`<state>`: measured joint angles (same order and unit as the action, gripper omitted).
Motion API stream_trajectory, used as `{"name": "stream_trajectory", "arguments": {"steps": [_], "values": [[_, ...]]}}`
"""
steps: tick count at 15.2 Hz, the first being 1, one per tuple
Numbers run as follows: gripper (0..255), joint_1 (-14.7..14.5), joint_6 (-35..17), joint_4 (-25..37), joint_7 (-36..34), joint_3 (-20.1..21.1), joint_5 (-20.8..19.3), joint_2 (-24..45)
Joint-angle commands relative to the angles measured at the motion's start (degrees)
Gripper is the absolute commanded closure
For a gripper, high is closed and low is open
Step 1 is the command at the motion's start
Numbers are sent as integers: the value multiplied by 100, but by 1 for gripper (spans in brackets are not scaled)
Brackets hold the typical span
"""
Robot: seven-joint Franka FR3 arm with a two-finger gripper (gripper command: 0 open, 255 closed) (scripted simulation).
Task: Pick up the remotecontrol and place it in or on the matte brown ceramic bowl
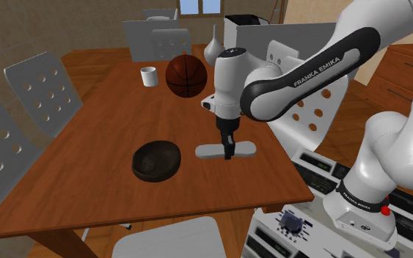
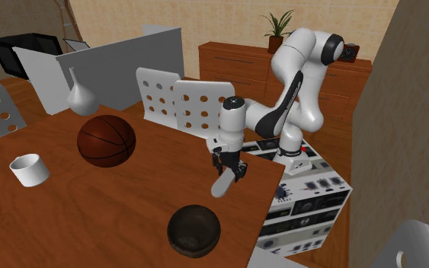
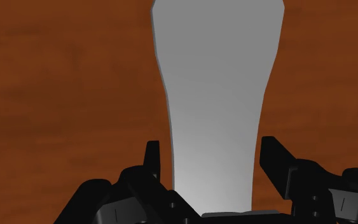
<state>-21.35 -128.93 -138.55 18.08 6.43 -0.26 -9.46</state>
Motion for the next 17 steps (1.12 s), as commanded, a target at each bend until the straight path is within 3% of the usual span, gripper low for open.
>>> {"name": "stream_trajectory", "arguments": {"steps": [1, 14, 17], "values": [[255, 0, 167, 54, 21, -9, 14, -113], [255, -5, 1212, 667, 75, -37, 60, -548], [255, -48, 1259, 1358, -121, 79, 4, 102]]}}
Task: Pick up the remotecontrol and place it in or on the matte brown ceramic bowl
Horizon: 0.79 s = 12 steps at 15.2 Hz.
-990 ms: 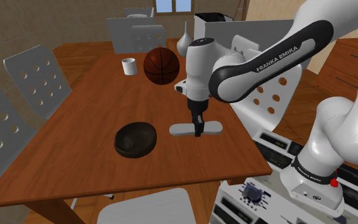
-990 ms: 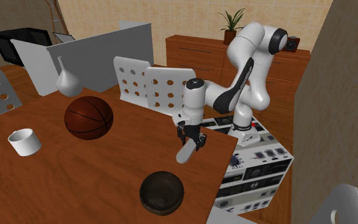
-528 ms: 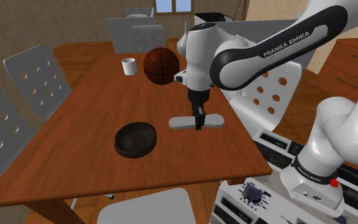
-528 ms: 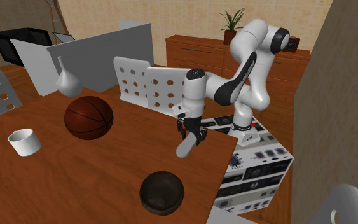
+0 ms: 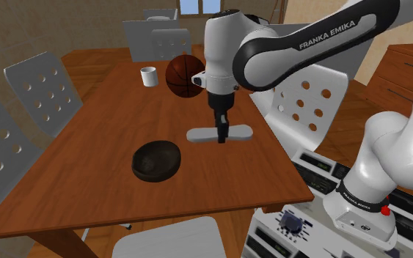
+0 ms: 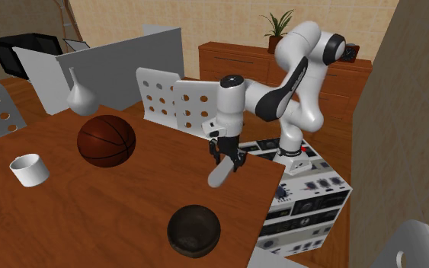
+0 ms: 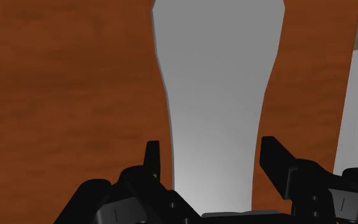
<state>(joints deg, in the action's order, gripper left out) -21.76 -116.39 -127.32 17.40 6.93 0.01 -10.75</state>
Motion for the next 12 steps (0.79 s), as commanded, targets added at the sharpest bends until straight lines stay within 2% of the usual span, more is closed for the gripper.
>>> {"name": "stream_trajectory", "arguments": {"steps": [1, 7, 12], "values": [[255, -23, 34, 477, -117, 64, -49, 447], [255, -165, 355, 2090, -488, 217, -253, 1761], [255, -362, 838, 3731, -742, 274, -454, 2943]]}}
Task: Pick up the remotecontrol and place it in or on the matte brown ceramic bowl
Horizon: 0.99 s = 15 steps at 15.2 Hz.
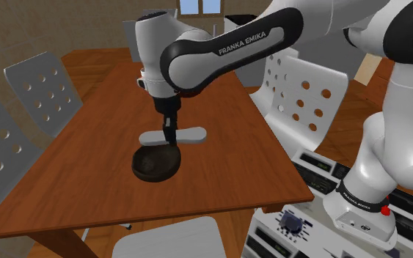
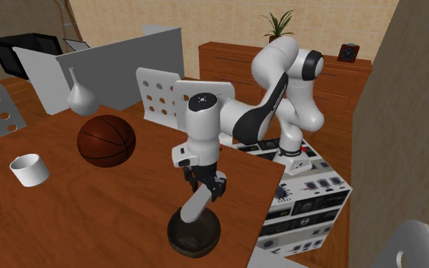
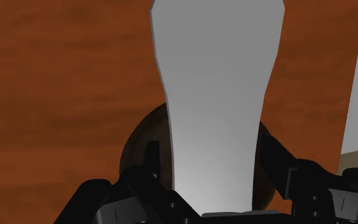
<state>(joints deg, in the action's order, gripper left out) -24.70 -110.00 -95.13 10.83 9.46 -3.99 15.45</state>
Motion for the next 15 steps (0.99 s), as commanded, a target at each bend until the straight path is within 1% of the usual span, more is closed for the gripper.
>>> {"name": "stream_trajectory", "arguments": {"steps": [1, 4, 15], "values": [[255, -119, 326, 893, -127, 23, -94, 581], [255, -296, 793, 2193, -224, 16, -211, 1424], [255, -276, 6, 1508, -264, -8, -239, 1529]]}}
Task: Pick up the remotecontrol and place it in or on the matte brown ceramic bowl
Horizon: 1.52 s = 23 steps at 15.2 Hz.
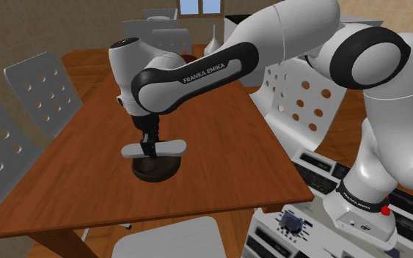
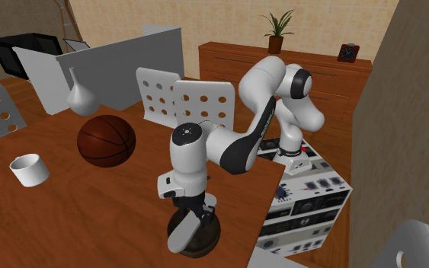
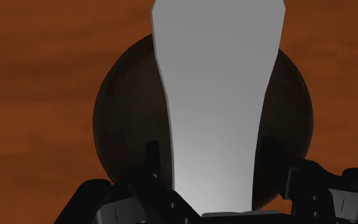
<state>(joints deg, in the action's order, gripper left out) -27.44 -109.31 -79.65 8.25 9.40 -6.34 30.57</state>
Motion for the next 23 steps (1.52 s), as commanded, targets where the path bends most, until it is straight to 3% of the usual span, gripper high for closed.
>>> {"name": "stream_trajectory", "arguments": {"steps": [1, 11, 12, 17, 21, 23], "values": [[255, 0, -130, -90, -11, -4, -9, 34], [255, 1, -282, -198, -21, -10, -19, 79], [0, 0, -282, -194, -21, -10, -20, 83], [0, 1, -282, -198, -21, -10, -19, 79], [0, -20, 371, 323, 9, 11, 15, -56], [0, -19, 370, 321, 9, 11, 15, -57]]}}
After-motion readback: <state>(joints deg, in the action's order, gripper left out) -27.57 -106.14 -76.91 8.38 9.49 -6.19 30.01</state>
